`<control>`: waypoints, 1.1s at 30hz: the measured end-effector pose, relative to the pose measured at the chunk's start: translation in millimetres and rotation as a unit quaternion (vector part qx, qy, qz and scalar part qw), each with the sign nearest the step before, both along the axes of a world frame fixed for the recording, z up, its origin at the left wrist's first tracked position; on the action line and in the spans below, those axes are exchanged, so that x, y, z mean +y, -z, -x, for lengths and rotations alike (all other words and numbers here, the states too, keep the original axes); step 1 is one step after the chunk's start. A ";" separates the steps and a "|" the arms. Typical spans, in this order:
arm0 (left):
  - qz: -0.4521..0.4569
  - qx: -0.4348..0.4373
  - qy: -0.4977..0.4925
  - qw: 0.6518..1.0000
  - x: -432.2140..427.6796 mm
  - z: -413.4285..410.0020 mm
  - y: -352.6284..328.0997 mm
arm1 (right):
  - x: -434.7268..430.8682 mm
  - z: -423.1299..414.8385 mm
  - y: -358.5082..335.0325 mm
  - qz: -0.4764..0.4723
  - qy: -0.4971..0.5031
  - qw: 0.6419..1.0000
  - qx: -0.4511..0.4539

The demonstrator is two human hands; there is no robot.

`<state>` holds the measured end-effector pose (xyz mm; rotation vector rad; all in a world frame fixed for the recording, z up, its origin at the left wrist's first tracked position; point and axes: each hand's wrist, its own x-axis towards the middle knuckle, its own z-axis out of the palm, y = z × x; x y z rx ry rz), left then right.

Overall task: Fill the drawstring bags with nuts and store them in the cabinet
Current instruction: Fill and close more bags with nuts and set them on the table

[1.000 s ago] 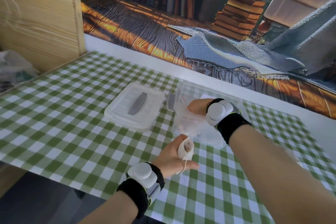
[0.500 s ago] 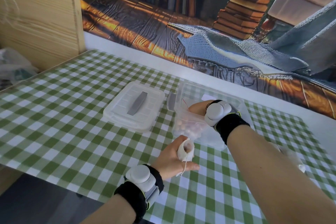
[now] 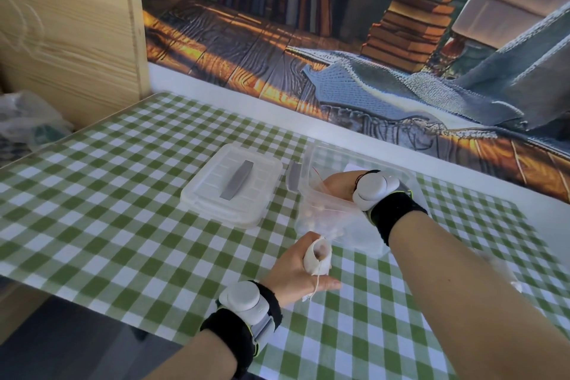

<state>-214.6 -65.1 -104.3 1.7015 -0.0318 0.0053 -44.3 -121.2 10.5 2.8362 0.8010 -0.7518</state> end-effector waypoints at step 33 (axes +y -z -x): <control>0.010 0.000 -0.017 1.000 -3.4 3.0 -5.2 | -80.6 136.5 21.1 -0.365 -0.010 0.931 0.016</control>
